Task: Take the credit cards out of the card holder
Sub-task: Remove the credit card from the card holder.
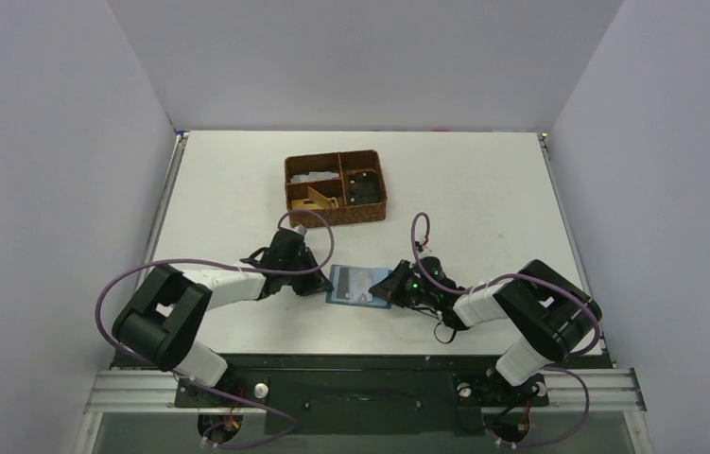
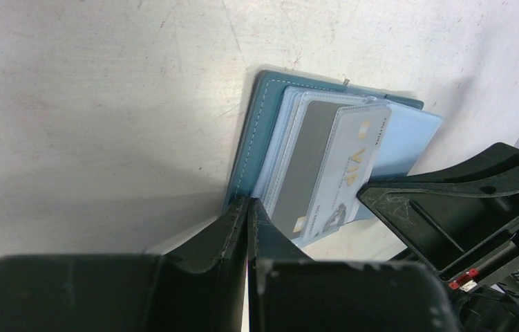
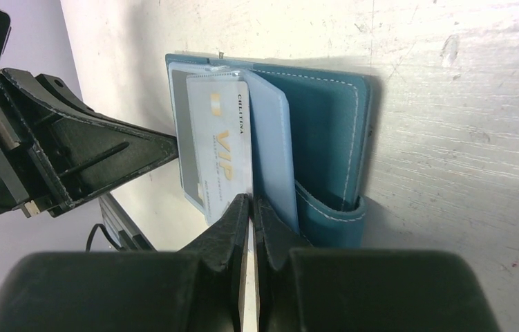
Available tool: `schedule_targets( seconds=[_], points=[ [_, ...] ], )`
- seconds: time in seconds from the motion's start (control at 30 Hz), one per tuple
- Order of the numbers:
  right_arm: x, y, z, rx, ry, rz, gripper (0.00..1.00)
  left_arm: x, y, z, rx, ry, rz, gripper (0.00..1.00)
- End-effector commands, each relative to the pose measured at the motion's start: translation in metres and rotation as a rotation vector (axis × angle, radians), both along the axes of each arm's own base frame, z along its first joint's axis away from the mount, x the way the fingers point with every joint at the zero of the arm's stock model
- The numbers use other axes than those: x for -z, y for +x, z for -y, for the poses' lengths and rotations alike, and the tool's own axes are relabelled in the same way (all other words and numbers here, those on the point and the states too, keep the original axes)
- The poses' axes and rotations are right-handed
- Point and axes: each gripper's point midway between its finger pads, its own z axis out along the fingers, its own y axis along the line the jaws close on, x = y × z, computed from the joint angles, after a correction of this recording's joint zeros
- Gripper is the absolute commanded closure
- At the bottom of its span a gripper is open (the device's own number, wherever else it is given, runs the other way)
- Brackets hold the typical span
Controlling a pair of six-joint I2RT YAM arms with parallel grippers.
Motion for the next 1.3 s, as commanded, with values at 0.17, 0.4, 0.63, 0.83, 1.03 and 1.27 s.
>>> schedule_targets(
  seconds=[0.17,0.4,0.63,0.83,1.03,1.27],
  points=[
    [0.017,0.0,0.021,0.038,-0.101,0.0,1.0,0.043,-0.053,-0.062,-0.019,0.258,-0.167,1.0],
    [0.017,0.0,0.016,0.028,-0.109,0.001,1.0,0.04,-0.06,-0.064,-0.03,0.238,-0.163,1.0],
    [0.016,-0.001,0.023,0.042,-0.127,0.004,1.0,0.04,-0.06,-0.065,-0.034,0.239,-0.162,1.0],
    [0.011,-0.001,0.032,0.052,-0.141,0.016,1.0,0.038,-0.059,-0.063,-0.031,0.237,-0.16,1.0],
    [0.004,-0.002,0.041,0.057,-0.16,0.029,1.0,0.034,-0.056,-0.061,-0.028,0.23,-0.151,1.0],
    [-0.019,0.002,0.042,0.056,-0.148,0.069,1.0,0.02,-0.044,-0.053,-0.016,0.212,-0.119,1.0]
  ],
)
